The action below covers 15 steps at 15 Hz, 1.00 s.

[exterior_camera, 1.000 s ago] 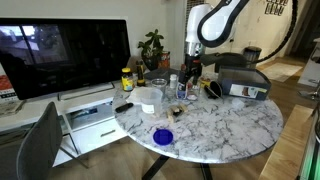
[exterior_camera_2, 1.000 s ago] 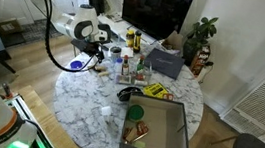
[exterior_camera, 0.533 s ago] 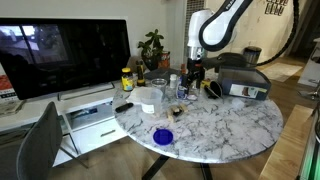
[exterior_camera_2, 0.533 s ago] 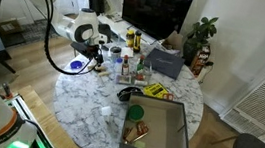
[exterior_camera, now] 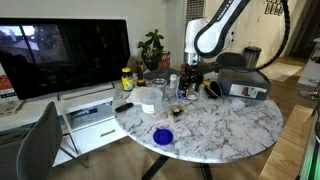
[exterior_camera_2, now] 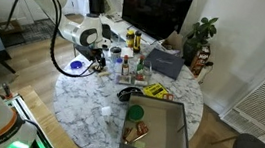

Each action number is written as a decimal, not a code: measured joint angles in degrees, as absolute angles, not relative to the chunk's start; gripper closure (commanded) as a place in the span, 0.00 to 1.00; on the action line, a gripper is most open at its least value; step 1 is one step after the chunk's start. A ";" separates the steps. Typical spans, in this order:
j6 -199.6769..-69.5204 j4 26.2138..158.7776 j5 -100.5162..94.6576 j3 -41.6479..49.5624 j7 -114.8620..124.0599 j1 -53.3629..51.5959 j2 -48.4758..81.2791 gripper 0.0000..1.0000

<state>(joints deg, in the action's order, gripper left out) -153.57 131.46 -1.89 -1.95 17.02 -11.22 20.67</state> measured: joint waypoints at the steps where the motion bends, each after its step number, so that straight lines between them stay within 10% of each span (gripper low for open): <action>1: -154.22 130.88 -1.91 -1.58 17.92 -11.35 21.95 0.00; 15: -157.68 121.57 -0.86 1.48 24.99 -12.13 35.03 0.00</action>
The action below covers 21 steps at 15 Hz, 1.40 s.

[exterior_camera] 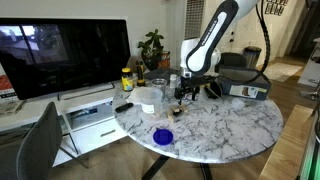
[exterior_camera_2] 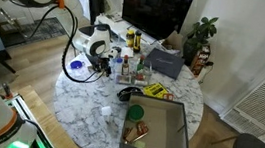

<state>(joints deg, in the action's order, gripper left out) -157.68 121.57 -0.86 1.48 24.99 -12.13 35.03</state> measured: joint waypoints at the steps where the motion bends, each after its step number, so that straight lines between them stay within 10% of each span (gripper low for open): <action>1: -157.68 120.90 -0.69 1.67 25.60 -12.38 35.77 0.02; 12: -157.64 116.23 2.63 1.79 27.20 -13.29 40.08 0.96; 21: -160.73 117.57 0.76 3.70 27.63 -19.51 36.26 0.93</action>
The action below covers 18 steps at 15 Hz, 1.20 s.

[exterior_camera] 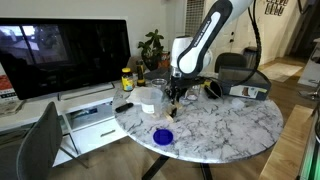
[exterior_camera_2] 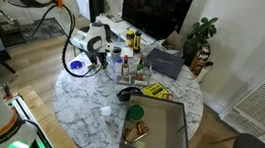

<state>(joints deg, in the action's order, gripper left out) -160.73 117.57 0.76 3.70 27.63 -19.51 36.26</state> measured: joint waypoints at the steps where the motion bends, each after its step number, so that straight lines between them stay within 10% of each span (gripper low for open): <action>1: -162.06 118.53 -0.88 5.48 28.75 -22.16 34.46 0.93; 9: -168.10 124.79 -21.07 23.67 44.13 -42.39 21.72 0.93; 18: -176.91 129.07 -19.72 15.20 38.46 -39.38 19.23 0.93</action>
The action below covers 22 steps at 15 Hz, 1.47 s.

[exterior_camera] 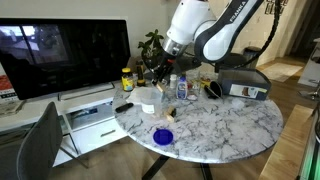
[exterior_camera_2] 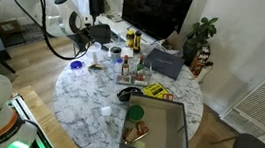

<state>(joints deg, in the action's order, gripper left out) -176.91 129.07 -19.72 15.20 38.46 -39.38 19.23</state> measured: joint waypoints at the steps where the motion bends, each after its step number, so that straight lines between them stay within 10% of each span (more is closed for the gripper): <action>1: -178.36 129.01 -19.74 14.94 38.19 -39.09 19.66 0.93; 14: -186.33 119.48 -19.76 7.15 36.80 -29.66 30.66 0.93; 15: -186.32 118.36 -19.76 6.82 36.78 -29.20 31.59 0.47; 22: -185.20 115.53 -19.78 4.80 36.70 -27.04 33.53 0.02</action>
<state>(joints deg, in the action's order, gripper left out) -185.20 115.53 -19.78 4.80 36.70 -27.04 33.53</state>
